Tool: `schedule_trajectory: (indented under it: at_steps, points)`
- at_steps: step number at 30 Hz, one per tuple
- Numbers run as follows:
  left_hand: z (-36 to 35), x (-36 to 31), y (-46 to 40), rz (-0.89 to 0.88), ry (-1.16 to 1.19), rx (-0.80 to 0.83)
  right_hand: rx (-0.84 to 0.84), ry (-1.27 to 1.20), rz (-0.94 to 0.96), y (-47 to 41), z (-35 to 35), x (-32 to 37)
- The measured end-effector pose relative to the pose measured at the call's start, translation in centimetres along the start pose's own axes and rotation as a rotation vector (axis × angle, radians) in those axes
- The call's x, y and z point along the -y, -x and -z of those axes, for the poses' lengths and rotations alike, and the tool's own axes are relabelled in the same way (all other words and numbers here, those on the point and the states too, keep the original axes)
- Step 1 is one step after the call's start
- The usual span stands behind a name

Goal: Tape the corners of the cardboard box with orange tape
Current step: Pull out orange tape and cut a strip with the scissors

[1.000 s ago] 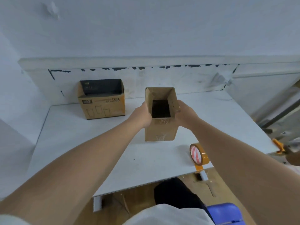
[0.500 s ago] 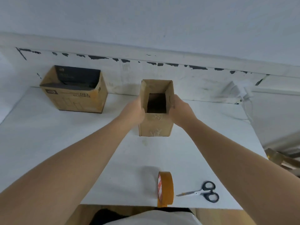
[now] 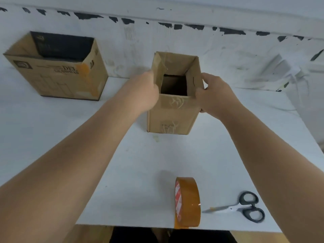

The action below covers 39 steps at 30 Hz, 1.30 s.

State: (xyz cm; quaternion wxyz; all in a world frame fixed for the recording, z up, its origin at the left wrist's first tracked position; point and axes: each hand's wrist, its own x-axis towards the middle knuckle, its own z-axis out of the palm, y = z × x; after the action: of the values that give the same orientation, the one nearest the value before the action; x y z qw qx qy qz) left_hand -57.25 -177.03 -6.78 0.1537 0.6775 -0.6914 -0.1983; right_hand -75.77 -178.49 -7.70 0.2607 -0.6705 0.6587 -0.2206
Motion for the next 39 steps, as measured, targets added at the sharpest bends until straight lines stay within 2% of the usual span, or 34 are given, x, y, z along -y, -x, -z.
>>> schedule_trajectory:
  at_steps: [6, 16, 22, 26, 32, 39]
  points:
    - [-2.4, 1.7, 1.9, -0.080, -0.009, -0.163, -0.117, -0.052, 0.095, 1.4, -1.2, -2.1]
    - [-4.9, -0.3, 8.4, -0.135, 0.146, -0.272, -0.241, -0.116, 0.173, 7.4, -0.4, -5.4]
    - [-5.3, -2.8, 11.0, -0.135, 0.153, -0.198, -0.222, -0.083, 0.123, 10.6, 1.8, -7.0]
    - [-6.9, -3.4, 11.2, -0.170, 0.078, -0.177, -0.213, -0.023, 0.115, 11.6, 2.4, -8.1]
    - [-8.4, -3.7, 10.3, -0.195, 0.060, -0.254, -0.147, -0.055, 0.080, 12.1, 2.1, -9.2]
    - [-8.8, -3.2, 10.3, -0.181, 0.062, -0.289, -0.146, -0.130, 0.107, 11.8, 1.4, -9.0]
